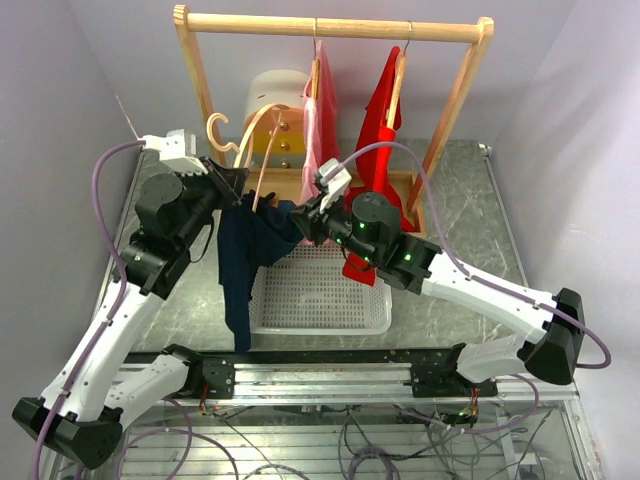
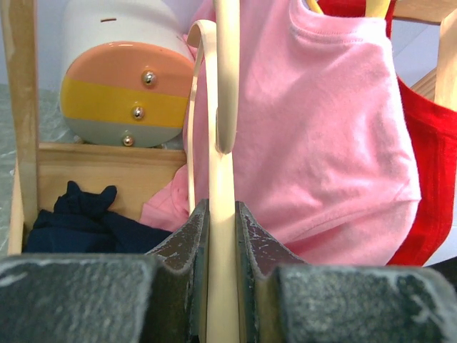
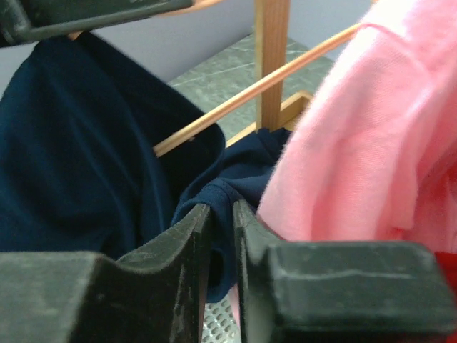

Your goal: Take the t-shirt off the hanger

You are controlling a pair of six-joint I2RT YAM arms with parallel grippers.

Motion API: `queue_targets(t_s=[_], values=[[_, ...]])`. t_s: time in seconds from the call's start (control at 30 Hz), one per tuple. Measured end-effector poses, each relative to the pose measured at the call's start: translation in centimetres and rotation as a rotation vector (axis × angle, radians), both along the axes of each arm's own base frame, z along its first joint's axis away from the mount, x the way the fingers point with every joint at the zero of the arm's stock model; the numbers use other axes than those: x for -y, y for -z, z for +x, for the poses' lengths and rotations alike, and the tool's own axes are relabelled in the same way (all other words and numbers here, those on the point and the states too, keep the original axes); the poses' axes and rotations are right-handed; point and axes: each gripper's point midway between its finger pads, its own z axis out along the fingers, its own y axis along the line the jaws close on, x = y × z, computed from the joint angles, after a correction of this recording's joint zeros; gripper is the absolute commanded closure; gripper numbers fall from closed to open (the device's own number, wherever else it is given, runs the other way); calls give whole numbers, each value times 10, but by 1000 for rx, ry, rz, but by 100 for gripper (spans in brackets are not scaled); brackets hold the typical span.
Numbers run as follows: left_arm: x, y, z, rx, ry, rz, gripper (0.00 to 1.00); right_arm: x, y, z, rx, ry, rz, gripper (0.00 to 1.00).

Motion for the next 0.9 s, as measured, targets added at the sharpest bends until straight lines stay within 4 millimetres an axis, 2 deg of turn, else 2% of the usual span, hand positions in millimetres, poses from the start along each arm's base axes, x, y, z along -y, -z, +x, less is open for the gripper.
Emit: queue_targets(t_s=[0.17,0.3,0.4,0.5,0.73,0.83,0.9], values=[[6,1,9,1,8,-9,93,-21,13,-8,-18,-101,-6,46],[9,8,13,-19,17,-1,93,-34,25,-13,-33,-168,-18,38],[10,12,14,-31,21,5,93,-41,29,-18,-39,-215,-21,36],[12,12,13,-31,32,4,93,-47,24,-23,-32,-254,-9,36],[18,12,10,-32,69,3,93,-63,-9,-25,27,-317,58,37],[20,12,8,-33,85,0,93,-73,-15,-22,40,-336,69,43],[21,12,8,-34,92,-1,93,-80,-12,-20,39,-347,64,55]])
